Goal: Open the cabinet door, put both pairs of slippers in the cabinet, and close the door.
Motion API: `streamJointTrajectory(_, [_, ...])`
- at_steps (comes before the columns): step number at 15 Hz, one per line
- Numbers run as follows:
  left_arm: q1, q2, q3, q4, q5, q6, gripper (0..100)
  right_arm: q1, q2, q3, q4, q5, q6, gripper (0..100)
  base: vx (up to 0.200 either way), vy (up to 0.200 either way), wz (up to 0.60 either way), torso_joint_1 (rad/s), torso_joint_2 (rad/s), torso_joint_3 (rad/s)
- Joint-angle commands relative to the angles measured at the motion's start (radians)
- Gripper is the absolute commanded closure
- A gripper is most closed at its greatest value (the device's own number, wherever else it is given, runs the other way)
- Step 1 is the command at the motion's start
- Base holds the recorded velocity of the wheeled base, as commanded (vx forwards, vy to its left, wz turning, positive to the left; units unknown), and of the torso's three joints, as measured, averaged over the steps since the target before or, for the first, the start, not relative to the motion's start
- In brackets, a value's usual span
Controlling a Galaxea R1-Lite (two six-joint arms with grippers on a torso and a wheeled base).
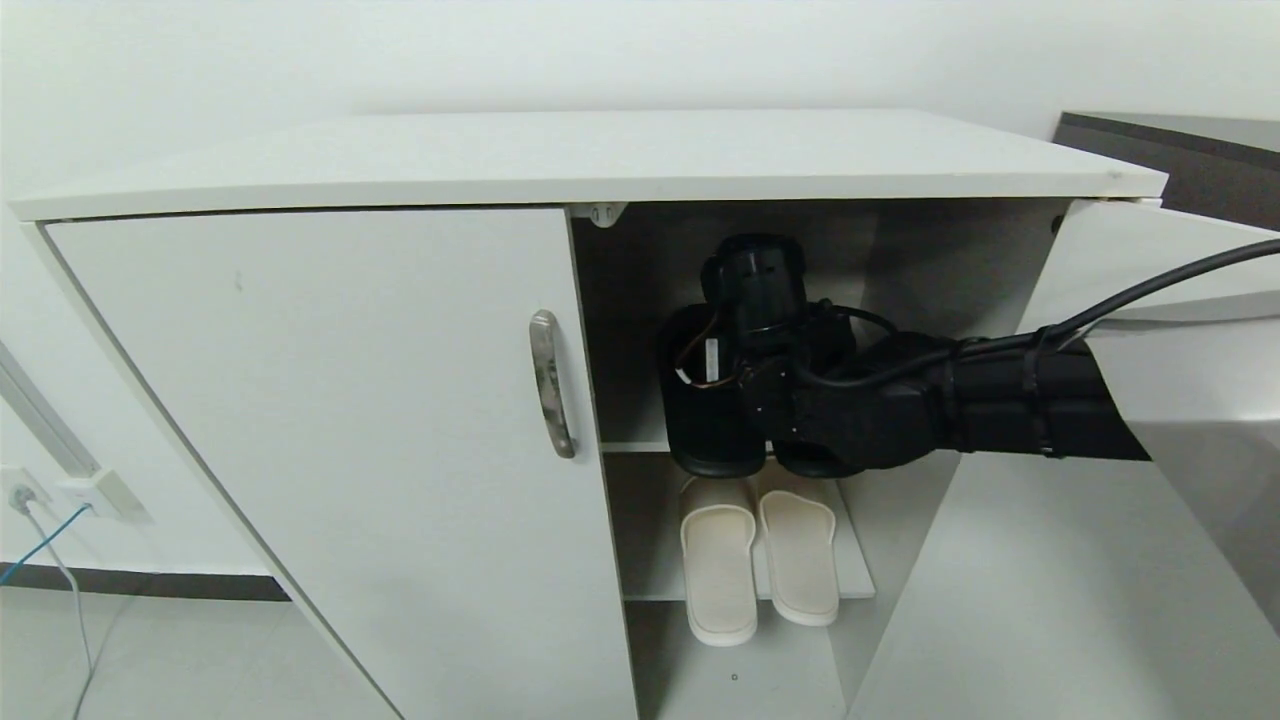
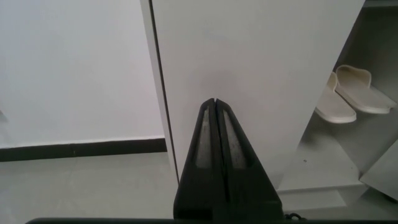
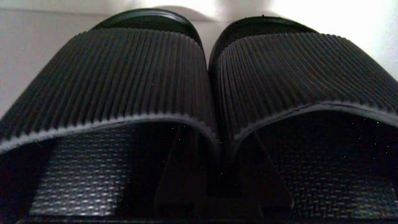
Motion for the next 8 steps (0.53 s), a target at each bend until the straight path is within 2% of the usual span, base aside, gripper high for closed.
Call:
streamJointTrajectory(1, [0.001, 0.0, 0.0, 0.0, 0.0, 0.0, 100, -0.013, 0.028, -0.032, 0.02, -0.002, 0.004, 100, 0.0, 0.0, 0.0, 0.0, 0.0, 0.0])
streamJointTrajectory(4, [0.001, 0.0, 0.0, 0.0, 0.0, -0.001, 100, -0.013, 0.028, -0.037, 0.048, -0.002, 0.019, 100, 0.0, 0.0, 0.0, 0.0, 0.0, 0.0])
streamJointTrajectory(5, [0.001, 0.0, 0.0, 0.0, 0.0, 0.0, 100, -0.013, 0.027, -0.035, 0.051, -0.002, 0.025, 0, 0.0, 0.0, 0.0, 0.0, 0.0, 0.0])
streamJointTrajectory(8, [0.001, 0.0, 0.0, 0.0, 0.0, -0.001, 100, -0.003, -0.01, -0.008, 0.091, 0.0, 0.047, 0, 0.0, 0.0, 0.0, 0.0, 0.0, 0.0])
